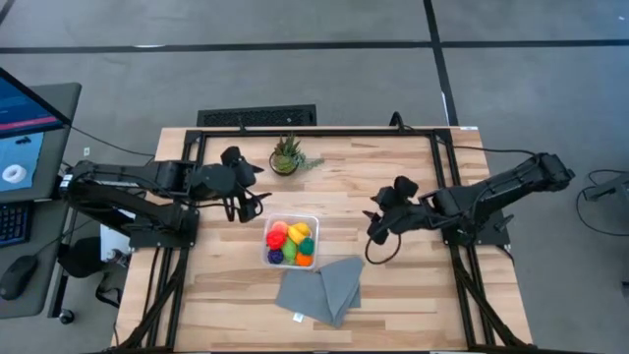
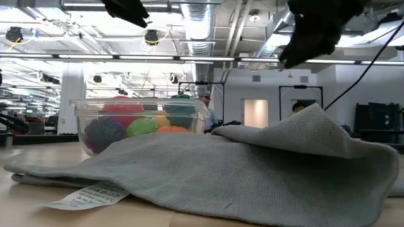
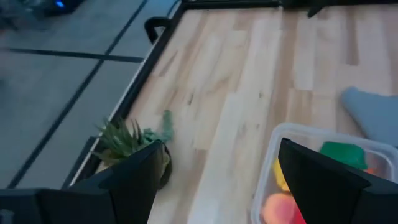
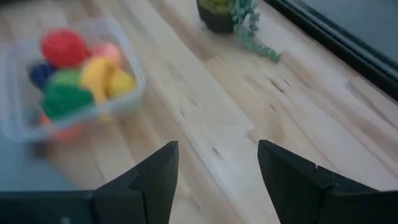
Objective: Pick and placing Produce into tupperware
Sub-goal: Return to Home Position
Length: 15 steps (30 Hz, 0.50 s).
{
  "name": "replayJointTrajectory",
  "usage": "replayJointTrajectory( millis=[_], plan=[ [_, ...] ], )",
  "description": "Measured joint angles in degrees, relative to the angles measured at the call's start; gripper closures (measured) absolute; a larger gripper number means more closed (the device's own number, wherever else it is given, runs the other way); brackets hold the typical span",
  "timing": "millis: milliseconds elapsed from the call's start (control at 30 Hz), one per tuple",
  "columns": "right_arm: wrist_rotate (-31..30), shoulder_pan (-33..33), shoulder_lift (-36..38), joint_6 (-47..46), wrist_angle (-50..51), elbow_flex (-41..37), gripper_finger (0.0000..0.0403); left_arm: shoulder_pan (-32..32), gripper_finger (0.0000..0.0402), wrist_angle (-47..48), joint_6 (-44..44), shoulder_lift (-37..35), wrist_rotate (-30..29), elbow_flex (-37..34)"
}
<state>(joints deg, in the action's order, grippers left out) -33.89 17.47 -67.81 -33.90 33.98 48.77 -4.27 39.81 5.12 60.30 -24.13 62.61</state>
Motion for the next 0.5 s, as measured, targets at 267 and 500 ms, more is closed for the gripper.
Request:
replayJointTrajectory(
  millis=[267, 500],
  plan=[
    [7.1, 0.9, 2.8, 20.1, -14.1, 4.6, 0.0158, -0.2, 0.0093, -0.3, 5.5, -5.7, 1.3, 0.0],
    [19.0, -5.1, 13.4, 23.4, -23.9, -3.0, 0.0158, -2.2, 0.0093, -5.4, -6.8, -16.0, 8.9, 0.0]
  ],
)
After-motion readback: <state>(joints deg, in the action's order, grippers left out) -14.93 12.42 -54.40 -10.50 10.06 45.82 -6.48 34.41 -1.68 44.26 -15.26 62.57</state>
